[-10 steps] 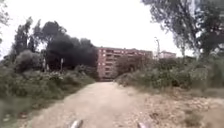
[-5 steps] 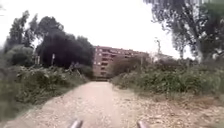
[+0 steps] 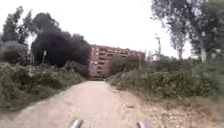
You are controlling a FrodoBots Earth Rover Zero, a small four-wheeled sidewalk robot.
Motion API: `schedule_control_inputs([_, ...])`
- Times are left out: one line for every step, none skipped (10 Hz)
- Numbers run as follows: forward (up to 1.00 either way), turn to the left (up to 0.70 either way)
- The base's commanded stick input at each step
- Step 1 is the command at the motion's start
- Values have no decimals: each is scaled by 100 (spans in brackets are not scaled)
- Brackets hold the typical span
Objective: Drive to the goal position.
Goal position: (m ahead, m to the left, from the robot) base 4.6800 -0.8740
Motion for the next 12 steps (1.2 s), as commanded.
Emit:
schedule_control_inputs([85,0])
schedule_control_inputs([85,0])
schedule_control_inputs([85,0])
schedule_control_inputs([85,0])
schedule_control_inputs([85,0])
schedule_control_inputs([85,0])
schedule_control_inputs([85,0])
schedule_control_inputs([85,0])
schedule_control_inputs([85,0])
schedule_control_inputs([85,0])
schedule_control_inputs([85,0])
schedule_control_inputs([85,0])
